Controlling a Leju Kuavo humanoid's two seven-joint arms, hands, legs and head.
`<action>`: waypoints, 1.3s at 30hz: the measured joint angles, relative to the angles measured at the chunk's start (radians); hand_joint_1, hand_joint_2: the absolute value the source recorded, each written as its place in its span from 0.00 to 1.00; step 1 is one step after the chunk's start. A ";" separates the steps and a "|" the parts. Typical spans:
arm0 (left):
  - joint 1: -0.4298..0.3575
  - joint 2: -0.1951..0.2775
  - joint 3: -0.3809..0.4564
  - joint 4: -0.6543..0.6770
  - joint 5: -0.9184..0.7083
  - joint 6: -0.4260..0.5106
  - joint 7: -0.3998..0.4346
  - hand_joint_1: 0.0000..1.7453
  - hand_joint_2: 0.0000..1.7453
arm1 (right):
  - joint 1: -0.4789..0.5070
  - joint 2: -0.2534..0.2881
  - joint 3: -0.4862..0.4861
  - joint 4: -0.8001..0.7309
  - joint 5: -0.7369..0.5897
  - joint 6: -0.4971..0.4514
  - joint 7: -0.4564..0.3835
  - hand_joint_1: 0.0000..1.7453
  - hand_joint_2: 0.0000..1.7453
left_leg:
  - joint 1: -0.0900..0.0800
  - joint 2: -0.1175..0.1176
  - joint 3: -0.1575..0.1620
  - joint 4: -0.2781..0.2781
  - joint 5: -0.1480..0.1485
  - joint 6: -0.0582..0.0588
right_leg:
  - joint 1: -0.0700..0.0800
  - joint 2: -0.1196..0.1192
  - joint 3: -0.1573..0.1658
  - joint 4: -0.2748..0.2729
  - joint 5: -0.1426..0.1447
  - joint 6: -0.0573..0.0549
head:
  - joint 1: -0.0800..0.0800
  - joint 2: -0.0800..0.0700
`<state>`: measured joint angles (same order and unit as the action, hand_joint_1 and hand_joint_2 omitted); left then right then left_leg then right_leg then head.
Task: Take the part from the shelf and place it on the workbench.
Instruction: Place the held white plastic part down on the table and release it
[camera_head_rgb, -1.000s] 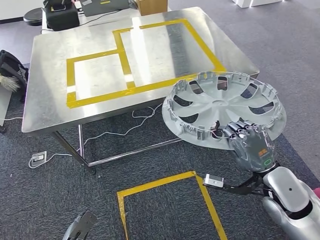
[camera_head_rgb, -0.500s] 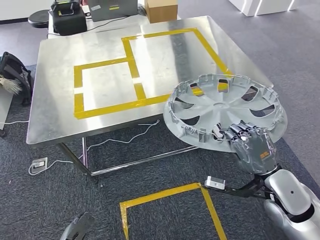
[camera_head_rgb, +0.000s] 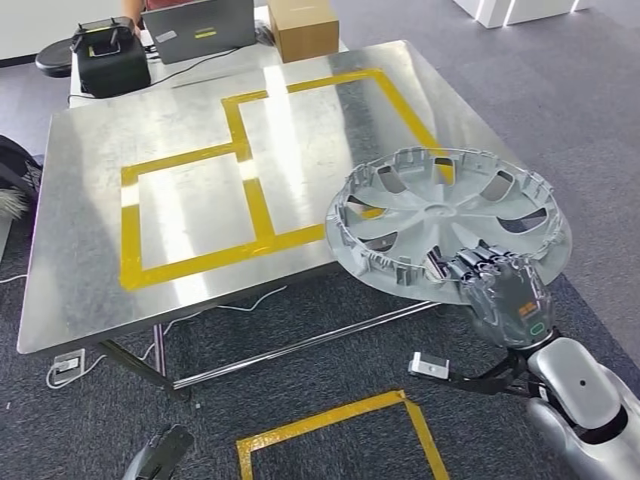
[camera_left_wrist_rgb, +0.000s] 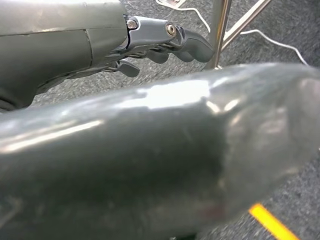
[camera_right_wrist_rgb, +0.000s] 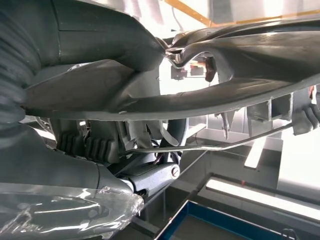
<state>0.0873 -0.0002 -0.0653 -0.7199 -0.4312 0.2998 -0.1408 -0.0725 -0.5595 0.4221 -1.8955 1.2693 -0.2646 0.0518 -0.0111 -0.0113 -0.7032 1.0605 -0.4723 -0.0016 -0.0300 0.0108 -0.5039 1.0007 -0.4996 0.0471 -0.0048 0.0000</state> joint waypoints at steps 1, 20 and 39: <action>0.001 0.000 0.001 0.000 -0.001 0.003 0.004 0.00 0.00 | 0.001 0.000 0.000 0.000 0.000 0.000 0.000 1.00 1.00 | -0.002 0.000 0.005 -0.043 0.062 0.004 | 0.001 0.002 0.006 -0.001 -0.012 0.006 | 0.000 0.000; -0.001 -0.007 0.029 0.001 -0.026 0.013 0.035 0.00 0.00 | 0.010 0.001 -0.001 -0.004 -0.001 0.000 0.002 1.00 1.00 | -0.018 -0.017 0.098 -0.080 0.074 0.035 | 0.014 -0.001 -0.065 0.004 0.042 0.015 | 0.009 0.000; 0.003 -0.012 0.066 -0.001 -0.063 -0.016 0.058 0.00 0.00 | 0.037 0.023 -0.072 0.090 -0.003 0.042 0.070 1.00 1.00 | -0.014 -0.016 0.100 -0.089 0.073 0.013 | 0.020 -0.001 -0.064 0.003 0.038 0.002 | 0.010 0.000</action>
<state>0.0901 -0.0122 0.0007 -0.7209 -0.4940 0.2837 -0.0833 -0.0358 -0.5361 0.3496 -1.8060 1.2667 -0.2224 0.1213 -0.0247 -0.0274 -0.6034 0.9718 -0.3990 0.0110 -0.0098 0.0097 -0.5678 1.0037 -0.4621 0.0488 0.0049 0.0000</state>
